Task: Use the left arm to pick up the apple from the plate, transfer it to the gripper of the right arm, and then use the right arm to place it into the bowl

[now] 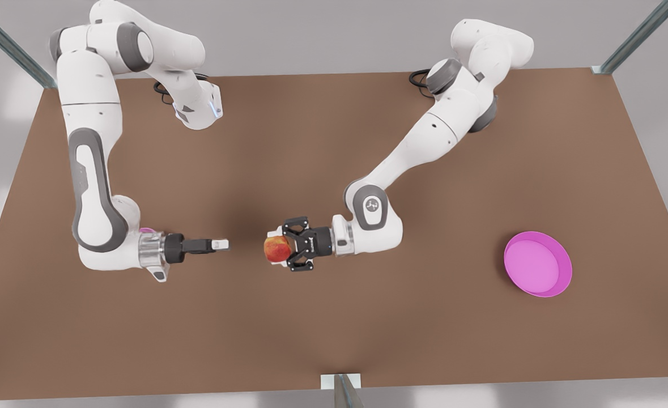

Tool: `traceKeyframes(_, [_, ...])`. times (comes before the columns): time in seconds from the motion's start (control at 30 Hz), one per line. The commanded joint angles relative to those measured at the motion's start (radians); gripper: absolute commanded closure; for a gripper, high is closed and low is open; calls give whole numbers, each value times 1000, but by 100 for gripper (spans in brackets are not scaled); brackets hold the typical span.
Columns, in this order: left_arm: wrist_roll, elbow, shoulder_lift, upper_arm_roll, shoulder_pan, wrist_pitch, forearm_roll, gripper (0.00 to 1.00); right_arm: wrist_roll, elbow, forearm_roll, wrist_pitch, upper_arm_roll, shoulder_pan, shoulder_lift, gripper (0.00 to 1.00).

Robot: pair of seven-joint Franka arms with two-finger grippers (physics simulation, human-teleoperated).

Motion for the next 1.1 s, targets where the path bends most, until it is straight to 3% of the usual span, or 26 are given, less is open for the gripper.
traceKeyframes(0.0, [447,4,0,-11,-2,42,-4,23,-356,41,72,8,6,14,36,0])
traceKeyframes(1.07, [448,2,23,-14,-17,43,-4,22,-312,48,242,209,17,195,58,0])
